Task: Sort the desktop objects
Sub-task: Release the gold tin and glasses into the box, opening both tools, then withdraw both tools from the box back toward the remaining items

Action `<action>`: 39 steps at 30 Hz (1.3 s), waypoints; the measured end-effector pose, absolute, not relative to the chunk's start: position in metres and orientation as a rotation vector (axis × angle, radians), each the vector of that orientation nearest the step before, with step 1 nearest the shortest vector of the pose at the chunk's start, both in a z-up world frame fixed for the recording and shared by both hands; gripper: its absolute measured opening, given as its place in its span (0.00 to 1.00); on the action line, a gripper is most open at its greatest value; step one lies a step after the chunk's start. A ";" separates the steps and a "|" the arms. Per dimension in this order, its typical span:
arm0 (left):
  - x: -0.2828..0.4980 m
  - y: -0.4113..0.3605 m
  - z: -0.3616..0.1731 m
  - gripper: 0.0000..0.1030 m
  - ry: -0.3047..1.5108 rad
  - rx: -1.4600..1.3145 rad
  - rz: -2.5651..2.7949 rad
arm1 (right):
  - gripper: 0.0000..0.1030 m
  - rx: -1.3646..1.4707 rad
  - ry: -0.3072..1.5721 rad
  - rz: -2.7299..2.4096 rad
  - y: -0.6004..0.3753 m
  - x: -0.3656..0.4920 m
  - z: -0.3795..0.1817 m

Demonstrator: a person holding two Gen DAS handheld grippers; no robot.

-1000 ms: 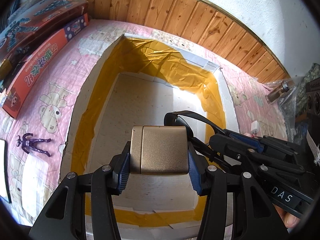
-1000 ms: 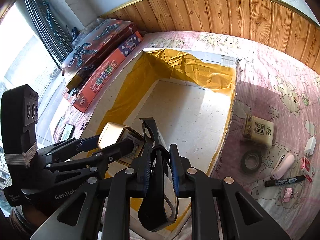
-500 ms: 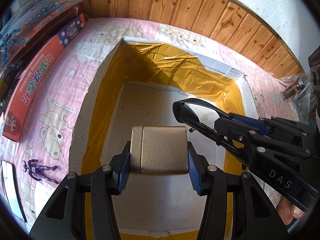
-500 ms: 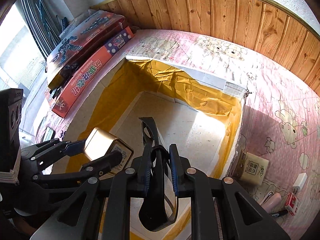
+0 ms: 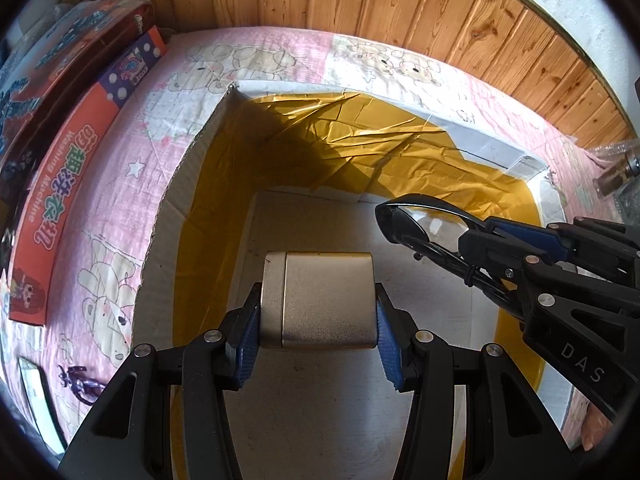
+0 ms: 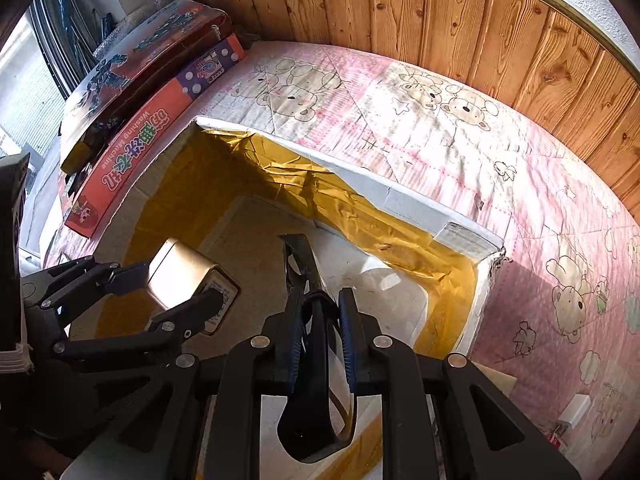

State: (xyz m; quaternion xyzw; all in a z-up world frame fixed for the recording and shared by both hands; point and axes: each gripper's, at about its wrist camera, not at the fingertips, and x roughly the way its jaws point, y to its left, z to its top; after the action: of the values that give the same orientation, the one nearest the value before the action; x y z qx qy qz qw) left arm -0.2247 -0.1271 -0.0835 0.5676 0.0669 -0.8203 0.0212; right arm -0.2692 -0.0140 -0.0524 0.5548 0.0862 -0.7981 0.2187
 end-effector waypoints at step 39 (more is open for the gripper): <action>-0.132 -0.103 -0.014 0.52 0.004 1.691 -2.596 | 0.58 1.478 0.416 -2.114 0.003 -0.163 -0.006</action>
State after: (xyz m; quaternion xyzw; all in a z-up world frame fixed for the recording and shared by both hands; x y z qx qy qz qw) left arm -0.1321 -0.1028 -0.0140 0.5458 0.0013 -0.8376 0.0219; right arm -0.1629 0.0027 -0.0063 0.5461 0.1537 -0.7809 0.2614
